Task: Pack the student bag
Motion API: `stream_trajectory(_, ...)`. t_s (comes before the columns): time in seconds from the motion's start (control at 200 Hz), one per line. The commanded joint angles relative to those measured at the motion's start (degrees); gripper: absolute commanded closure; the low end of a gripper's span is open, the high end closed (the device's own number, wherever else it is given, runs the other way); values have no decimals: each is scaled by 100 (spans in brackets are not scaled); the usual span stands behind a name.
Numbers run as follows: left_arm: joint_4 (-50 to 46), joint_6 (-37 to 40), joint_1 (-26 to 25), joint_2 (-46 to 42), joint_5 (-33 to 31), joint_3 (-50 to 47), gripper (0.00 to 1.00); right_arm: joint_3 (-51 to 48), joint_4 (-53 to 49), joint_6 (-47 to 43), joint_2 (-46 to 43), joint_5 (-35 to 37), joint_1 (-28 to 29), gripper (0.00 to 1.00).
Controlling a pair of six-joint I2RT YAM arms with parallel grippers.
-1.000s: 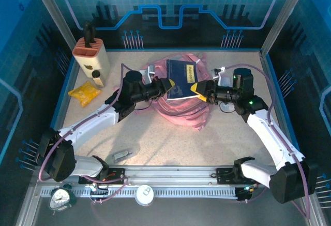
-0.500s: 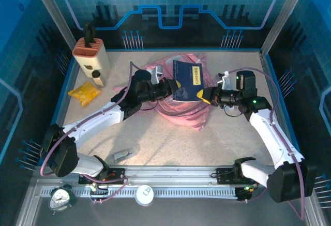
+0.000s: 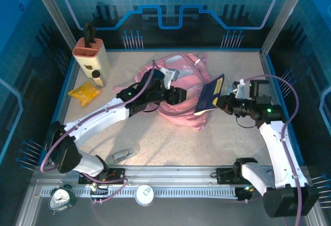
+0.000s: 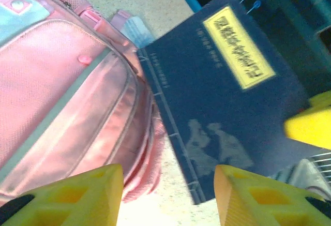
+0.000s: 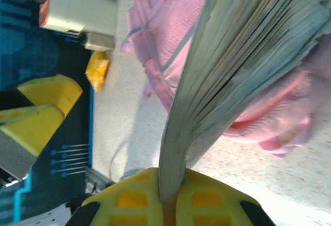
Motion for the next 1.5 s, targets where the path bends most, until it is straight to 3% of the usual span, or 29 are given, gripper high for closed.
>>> stream_trajectory(0.0,-766,1449,-122,590,-440,479,48,-24,-583,-354,-302,265,-240,99)
stream_trajectory(0.455,-779,2822,-459,2334,-998,1283,33,-477,-1093,-373,-729,598,-857,97)
stream_trajectory(0.665,-760,3337,-507,2917,-1309,1747,32,-803,-894,-508,-568,273,-1233,97)
stream_trajectory(0.876,-304,3595,-511,3403,-2216,1950,34,-989,-607,-442,-500,32,-1337,97)
stream_trajectory(1.051,-294,3505,-476,3755,-2702,2288,46,-970,-502,-389,-458,-79,-1338,98)
stream_trajectory(1.326,-346,3296,-323,3579,-2470,2353,90,-796,-620,-454,-492,-116,-1339,99)
stream_trajectory(1.421,-428,3409,-328,3264,-2337,2231,100,-640,-751,-516,-484,-149,-1337,98)
stream_trajectory(1.496,-601,3488,-268,2986,-2237,2215,100,-544,-872,-561,-419,-263,-1335,98)
